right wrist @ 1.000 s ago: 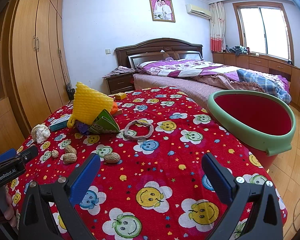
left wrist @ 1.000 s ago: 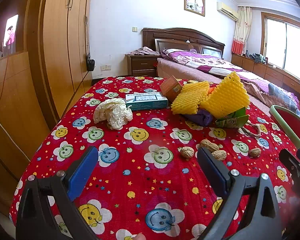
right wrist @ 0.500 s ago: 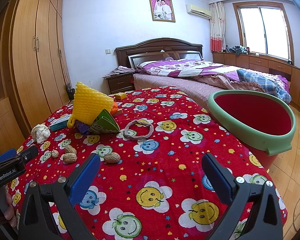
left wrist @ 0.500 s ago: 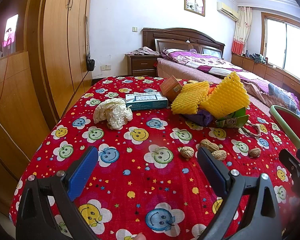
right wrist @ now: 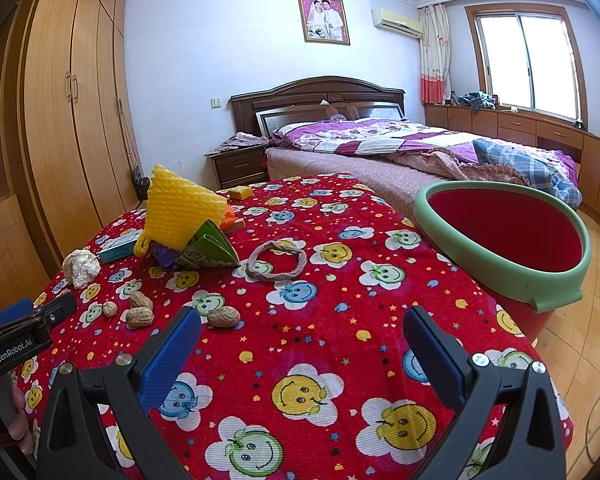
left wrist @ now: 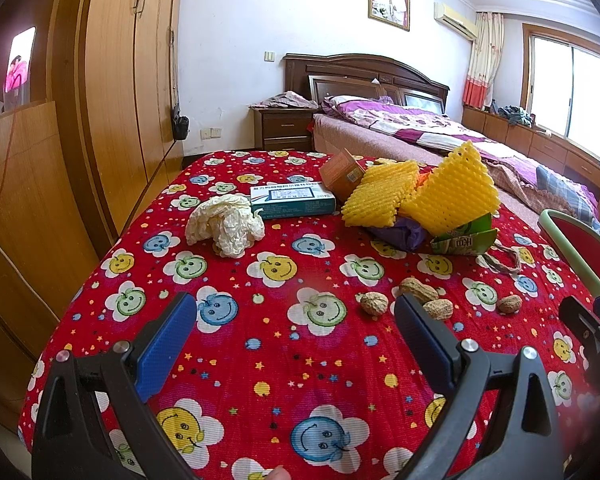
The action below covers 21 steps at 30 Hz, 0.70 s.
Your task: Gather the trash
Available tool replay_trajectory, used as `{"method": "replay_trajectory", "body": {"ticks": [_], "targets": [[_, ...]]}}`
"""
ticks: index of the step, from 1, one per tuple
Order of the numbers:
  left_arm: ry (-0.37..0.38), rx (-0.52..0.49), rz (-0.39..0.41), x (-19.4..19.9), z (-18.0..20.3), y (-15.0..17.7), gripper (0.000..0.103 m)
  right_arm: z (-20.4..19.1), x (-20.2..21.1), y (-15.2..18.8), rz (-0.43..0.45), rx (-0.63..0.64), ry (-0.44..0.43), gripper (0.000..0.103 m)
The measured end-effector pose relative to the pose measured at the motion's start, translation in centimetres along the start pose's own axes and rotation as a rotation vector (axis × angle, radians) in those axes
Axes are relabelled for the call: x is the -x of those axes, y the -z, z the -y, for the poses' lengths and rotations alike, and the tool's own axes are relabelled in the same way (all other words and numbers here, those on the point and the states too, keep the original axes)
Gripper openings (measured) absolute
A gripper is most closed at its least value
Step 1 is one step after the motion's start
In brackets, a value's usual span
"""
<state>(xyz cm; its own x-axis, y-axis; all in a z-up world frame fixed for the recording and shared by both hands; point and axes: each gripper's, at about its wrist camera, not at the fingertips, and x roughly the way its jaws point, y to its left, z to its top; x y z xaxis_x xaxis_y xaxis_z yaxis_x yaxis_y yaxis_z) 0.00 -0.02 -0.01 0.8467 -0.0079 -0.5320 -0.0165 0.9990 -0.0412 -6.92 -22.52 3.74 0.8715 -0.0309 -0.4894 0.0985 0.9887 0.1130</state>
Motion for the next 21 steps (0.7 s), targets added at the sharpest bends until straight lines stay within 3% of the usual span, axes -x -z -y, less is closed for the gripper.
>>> {"method": "replay_trajectory", "body": {"ticks": [14,21], "targets": [[0.009,0.003,-0.018,-0.4,-0.4,-0.5,0.098,0.0,0.3,-0.3,0.003,0.003,-0.002,0.103],[0.009,0.024,-0.051,-1.2,-1.5,-2.1,0.097,-0.3,0.5,-2.7,-0.010,0.008,-0.069,0.103]]}}
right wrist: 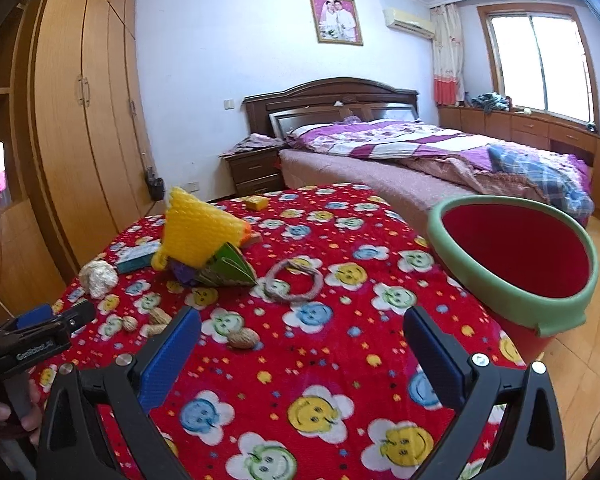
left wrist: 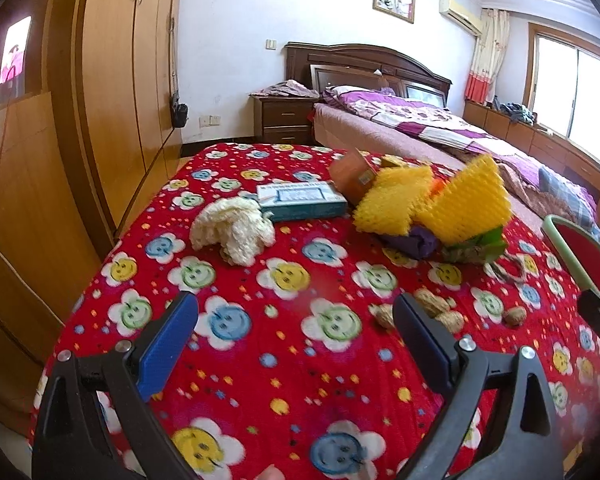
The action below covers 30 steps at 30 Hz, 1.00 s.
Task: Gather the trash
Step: 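Grasp the crumpled white paper with the left tool while the right grasps a yellow foam net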
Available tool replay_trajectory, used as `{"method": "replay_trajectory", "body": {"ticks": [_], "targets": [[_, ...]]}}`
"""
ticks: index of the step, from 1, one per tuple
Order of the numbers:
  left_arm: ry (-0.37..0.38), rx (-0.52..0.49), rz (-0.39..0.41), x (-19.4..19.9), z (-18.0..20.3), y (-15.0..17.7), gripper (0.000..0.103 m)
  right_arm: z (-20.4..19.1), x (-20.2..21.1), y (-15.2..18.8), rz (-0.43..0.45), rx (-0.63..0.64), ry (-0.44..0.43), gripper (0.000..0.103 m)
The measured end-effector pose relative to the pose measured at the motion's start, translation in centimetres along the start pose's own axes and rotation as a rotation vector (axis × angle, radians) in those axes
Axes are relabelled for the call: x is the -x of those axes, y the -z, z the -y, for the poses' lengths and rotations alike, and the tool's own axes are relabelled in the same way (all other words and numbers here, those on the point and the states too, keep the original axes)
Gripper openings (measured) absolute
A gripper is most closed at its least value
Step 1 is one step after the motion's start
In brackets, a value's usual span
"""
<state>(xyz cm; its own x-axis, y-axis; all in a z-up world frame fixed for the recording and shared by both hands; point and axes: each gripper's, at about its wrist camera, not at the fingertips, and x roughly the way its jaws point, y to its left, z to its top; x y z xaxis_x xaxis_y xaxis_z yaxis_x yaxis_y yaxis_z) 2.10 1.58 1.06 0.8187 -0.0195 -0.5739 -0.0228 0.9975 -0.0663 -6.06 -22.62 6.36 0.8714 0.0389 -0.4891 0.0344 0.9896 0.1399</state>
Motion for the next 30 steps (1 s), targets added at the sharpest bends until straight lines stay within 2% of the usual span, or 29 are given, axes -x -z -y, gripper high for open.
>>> {"method": "replay_trajectory", "body": {"ticks": [9,14,16,18,22,25,27,30], "targets": [[-0.041,0.041,-0.065,-2.5,-3.2,-3.9,0.097,-1.0,-3.5,-2.1,-0.140,0.034,-0.030,0.103],[-0.063,0.048,-0.104,-5.5,-4.4,-4.9,0.097,-1.8,-5.3,-3.6,-0.183,0.026,-0.093,0.103],[-0.062,0.053,-0.127,-6.9,-4.7,-5.1,0.092,-2.2,-6.3,-4.4,-0.190,0.020,-0.101,0.103],[-0.061,0.053,-0.148,-7.9,-4.8,-5.2,0.083,-2.7,-7.2,-5.0,-0.194,0.023,-0.107,0.103],[-0.008,0.062,-0.192,-9.5,-5.1,-5.2,0.076,-4.1,-9.1,-5.8,-0.218,0.052,-0.122,0.102],[0.013,0.088,-0.224,-10.4,-5.5,-5.0,0.072,-5.1,-10.1,-6.3,-0.229,0.077,-0.129,0.093],[0.035,0.109,-0.220,-10.5,-5.9,-5.2,0.062,-5.7,-10.8,-6.6,-0.228,0.092,-0.143,0.086],[0.081,0.126,-0.227,-10.7,-6.1,-5.2,0.049,-6.4,-11.5,-6.8,-0.231,0.111,-0.168,0.062]]}}
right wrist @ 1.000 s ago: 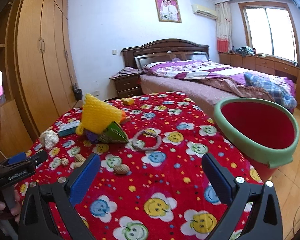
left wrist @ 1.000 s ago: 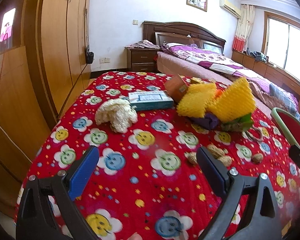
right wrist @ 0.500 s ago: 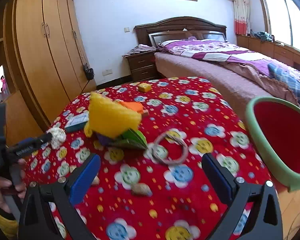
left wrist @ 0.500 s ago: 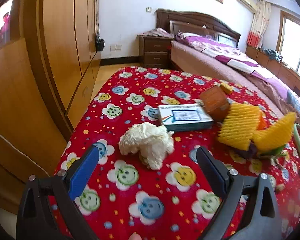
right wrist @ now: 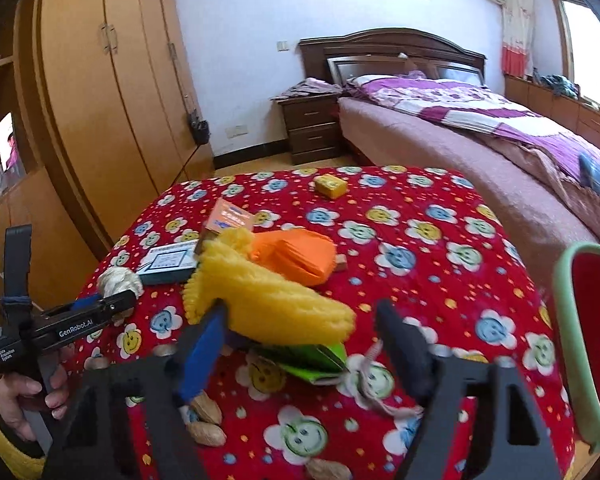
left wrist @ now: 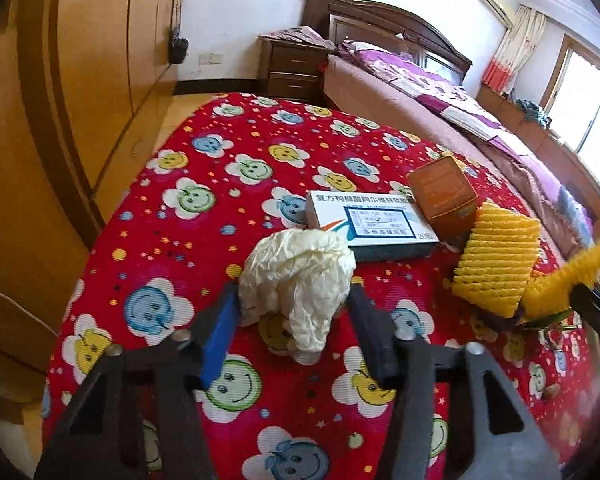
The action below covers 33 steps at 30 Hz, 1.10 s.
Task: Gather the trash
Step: 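Grasp the crumpled white paper with the left tool while the right grasps a yellow foam net, then carry the yellow foam net to the red bucket and open the right tool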
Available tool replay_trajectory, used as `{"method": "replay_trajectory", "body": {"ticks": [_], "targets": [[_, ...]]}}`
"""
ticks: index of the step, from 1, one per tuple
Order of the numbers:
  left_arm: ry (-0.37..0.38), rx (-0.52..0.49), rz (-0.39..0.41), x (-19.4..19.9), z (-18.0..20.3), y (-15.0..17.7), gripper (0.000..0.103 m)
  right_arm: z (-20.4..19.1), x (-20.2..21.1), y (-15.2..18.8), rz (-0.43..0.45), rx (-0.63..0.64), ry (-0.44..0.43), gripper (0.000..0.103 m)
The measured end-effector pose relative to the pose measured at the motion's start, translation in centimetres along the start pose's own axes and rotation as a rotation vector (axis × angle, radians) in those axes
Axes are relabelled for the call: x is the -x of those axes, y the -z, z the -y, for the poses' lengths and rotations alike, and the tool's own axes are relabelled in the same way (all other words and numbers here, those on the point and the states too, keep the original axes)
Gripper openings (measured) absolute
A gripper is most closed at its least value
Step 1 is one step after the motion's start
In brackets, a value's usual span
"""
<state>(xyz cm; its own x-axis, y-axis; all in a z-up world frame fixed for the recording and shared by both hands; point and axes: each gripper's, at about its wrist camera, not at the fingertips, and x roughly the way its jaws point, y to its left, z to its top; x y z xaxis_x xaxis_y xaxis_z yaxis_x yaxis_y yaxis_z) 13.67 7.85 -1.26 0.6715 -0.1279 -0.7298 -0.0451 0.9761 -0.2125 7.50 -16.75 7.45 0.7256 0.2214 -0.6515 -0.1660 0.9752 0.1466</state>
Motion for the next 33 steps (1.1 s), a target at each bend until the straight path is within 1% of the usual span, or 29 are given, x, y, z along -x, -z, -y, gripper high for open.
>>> {"method": "replay_trajectory", "body": {"ticks": [2,3,4,5,8,14,21,28,33], "targets": [[0.020,0.007,-0.004,-0.1,-0.1,0.0,0.041,-0.3,-0.4,-0.1,-0.006,0.012,-0.014,0.038],[0.029,0.010,-0.003,0.0,0.0,0.0,0.038,-0.4,-0.5,0.0,-0.006,0.016,-0.021,0.033],[0.041,0.014,-0.002,0.1,-0.1,0.0,0.035,-0.6,-0.5,0.1,-0.004,0.022,-0.031,0.022],[0.048,0.017,0.000,0.2,-0.1,0.0,0.032,-0.7,-0.4,0.2,0.000,0.024,-0.035,0.016],[0.056,0.015,0.014,0.7,0.3,0.1,0.028,-0.9,0.1,0.5,0.011,0.026,-0.060,0.011],[0.080,-0.017,0.065,3.4,1.4,0.4,0.028,-1.4,2.8,0.9,0.077,0.023,-0.104,0.009],[0.116,-0.043,0.129,7.3,3.4,0.3,0.028,-0.6,6.9,0.8,0.170,-0.008,-0.115,0.009],[0.173,-0.091,0.151,10.0,6.6,-0.3,0.028,2.2,10.7,1.1,0.243,-0.068,-0.069,0.009],[0.245,-0.147,0.141,10.9,10.7,-0.7,0.028,5.1,13.7,1.9,0.292,-0.130,-0.014,0.009]]}}
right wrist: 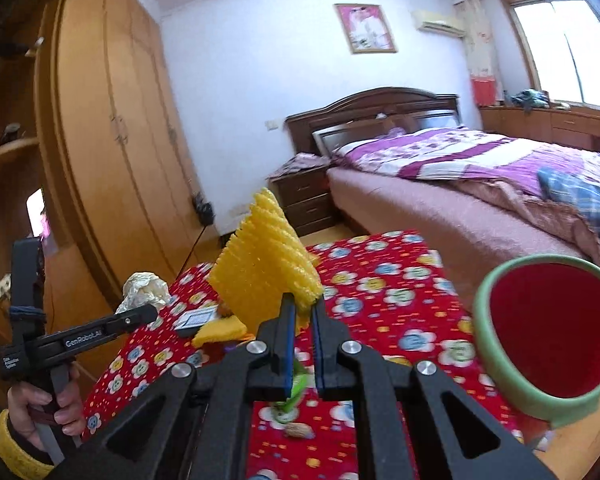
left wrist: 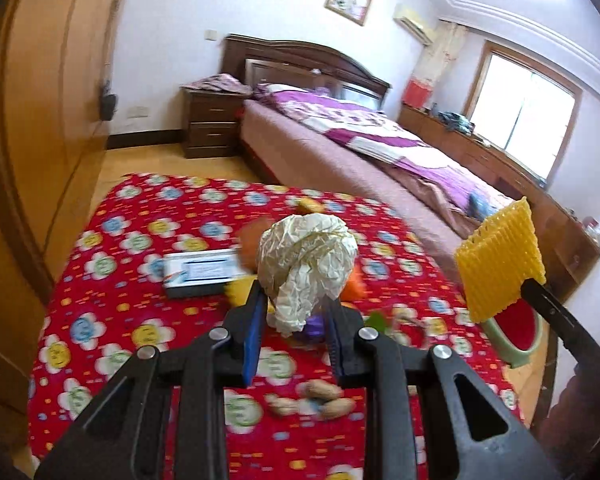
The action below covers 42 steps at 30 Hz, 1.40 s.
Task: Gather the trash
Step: 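Carry the yellow foam net to the red bucket and open the right tool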
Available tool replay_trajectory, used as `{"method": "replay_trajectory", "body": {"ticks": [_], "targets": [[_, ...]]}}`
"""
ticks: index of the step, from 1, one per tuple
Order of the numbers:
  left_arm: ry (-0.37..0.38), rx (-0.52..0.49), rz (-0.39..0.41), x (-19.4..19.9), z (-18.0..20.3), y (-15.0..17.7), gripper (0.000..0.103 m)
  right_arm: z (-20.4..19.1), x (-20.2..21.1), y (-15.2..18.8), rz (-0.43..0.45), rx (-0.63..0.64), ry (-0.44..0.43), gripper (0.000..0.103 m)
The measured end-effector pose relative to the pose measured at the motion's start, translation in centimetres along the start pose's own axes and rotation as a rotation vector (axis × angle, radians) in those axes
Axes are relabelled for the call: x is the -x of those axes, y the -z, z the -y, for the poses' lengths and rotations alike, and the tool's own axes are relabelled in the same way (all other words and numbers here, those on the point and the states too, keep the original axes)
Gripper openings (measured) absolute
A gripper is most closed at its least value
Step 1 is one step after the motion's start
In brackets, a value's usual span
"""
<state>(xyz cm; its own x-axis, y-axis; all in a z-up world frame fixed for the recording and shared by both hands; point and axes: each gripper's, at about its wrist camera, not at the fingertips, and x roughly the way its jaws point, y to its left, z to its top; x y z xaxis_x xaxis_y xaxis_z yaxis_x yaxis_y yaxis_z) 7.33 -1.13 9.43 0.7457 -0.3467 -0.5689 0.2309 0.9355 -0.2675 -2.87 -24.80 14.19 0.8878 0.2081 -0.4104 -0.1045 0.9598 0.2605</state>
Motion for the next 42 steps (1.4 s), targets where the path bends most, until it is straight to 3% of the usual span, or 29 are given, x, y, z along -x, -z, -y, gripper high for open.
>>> {"method": "replay_trajectory", "body": {"ticks": [13,23,30,33,37,42], "targets": [[0.171,-0.172,-0.092,-4.6,12.9,-0.1,0.028,10.2,5.5,0.9,0.083,-0.146,0.235,0.009],[0.269,-0.317,-0.180,-9.7,23.1,1.5,0.028,18.3,6.9,3.0,0.065,-0.272,0.414,0.010],[0.319,-0.383,-0.236,-13.2,28.0,3.0,0.028,22.1,7.0,4.0,0.042,-0.322,0.455,0.014],[0.334,-0.417,-0.244,-14.0,29.4,3.5,0.043,22.9,7.2,4.4,0.044,-0.337,0.462,0.015],[0.321,-0.444,-0.236,-14.5,30.4,4.0,0.053,23.7,7.1,4.5,0.049,-0.351,0.453,0.035],[0.304,-0.453,-0.239,-14.9,30.4,4.2,0.054,23.7,7.0,4.6,0.054,-0.347,0.440,0.039]]}}
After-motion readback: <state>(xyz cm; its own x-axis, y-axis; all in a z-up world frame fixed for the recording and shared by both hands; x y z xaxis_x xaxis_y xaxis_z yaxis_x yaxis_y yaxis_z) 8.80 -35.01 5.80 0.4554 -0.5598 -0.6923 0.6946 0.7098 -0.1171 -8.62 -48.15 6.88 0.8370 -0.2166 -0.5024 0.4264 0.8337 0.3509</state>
